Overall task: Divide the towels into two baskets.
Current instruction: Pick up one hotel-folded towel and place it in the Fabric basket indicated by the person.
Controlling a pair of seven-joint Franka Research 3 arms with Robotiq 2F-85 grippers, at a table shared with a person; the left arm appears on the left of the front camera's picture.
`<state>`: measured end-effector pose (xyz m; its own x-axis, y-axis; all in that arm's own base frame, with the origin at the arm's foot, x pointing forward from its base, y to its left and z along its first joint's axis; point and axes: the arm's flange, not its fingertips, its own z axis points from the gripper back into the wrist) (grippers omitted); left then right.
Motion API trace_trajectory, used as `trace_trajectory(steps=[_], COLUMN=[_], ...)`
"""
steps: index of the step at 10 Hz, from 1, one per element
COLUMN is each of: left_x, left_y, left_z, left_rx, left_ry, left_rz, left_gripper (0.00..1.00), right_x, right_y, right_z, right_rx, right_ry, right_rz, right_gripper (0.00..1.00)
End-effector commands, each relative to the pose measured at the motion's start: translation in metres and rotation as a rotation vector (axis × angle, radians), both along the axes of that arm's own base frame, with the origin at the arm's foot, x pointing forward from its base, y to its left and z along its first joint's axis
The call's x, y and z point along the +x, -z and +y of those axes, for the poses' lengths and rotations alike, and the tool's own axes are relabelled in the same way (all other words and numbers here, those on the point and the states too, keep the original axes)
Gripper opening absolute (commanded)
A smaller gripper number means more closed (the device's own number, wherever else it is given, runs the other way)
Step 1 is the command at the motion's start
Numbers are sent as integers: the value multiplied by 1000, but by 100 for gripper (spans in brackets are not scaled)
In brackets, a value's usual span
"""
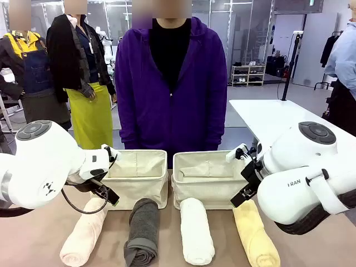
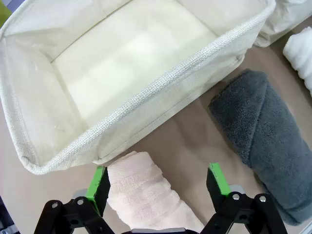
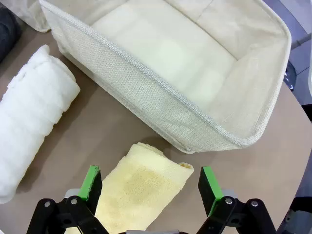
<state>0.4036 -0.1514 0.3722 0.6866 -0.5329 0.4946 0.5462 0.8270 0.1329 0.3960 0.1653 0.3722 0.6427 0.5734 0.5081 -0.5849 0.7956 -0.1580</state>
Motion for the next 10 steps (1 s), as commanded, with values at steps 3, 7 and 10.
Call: trace_trajectory(steps=[3, 7, 10], left_x=[0, 0, 0], left_y=[0, 0, 0], left_z=[0, 0, 0], left_rx=[0, 0, 0], left_ry=[0, 0, 1], left_rz=[0, 0, 0], left_gripper=[100, 100, 100], right_x=[0, 0, 0], right_y=[0, 0, 0], right_z=[0, 0, 0], right_rx=[0, 0, 0], right_ry=[0, 0, 0], right_rz=[0, 0, 0], right_gripper=[100, 100, 100])
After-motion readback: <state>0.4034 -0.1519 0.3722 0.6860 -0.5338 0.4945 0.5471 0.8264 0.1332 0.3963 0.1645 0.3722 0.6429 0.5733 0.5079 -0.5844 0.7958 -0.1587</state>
